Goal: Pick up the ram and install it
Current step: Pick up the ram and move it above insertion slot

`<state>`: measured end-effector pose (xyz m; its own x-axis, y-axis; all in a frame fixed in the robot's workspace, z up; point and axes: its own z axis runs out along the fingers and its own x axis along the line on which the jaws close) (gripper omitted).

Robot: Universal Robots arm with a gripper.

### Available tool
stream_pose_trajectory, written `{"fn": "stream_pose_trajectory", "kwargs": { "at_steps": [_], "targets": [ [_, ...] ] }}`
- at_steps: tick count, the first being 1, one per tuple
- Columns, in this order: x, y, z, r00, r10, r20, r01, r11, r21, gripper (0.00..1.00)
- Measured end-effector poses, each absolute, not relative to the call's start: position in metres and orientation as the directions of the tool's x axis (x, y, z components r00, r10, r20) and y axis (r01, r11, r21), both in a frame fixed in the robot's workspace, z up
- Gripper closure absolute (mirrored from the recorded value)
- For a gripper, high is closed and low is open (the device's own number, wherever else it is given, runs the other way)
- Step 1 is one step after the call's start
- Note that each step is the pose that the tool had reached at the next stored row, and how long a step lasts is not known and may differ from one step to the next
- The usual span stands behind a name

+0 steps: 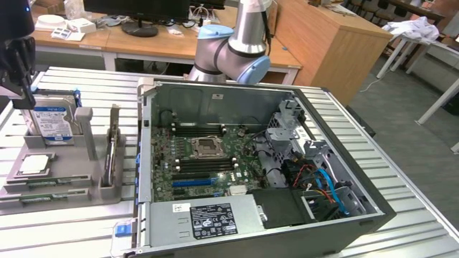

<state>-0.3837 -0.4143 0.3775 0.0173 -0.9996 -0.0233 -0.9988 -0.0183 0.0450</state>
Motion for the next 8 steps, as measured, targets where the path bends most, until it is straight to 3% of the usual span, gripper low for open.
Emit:
{"fn": "stream_pose_trajectory", "kwargs": {
  "at_steps": [8],
  "targets": [
    [-0.3836, -0.4235, 0.3776, 0.017, -1.000, -0.023, -0.999, -0.018, 0.045, 0.89]
  ]
}}
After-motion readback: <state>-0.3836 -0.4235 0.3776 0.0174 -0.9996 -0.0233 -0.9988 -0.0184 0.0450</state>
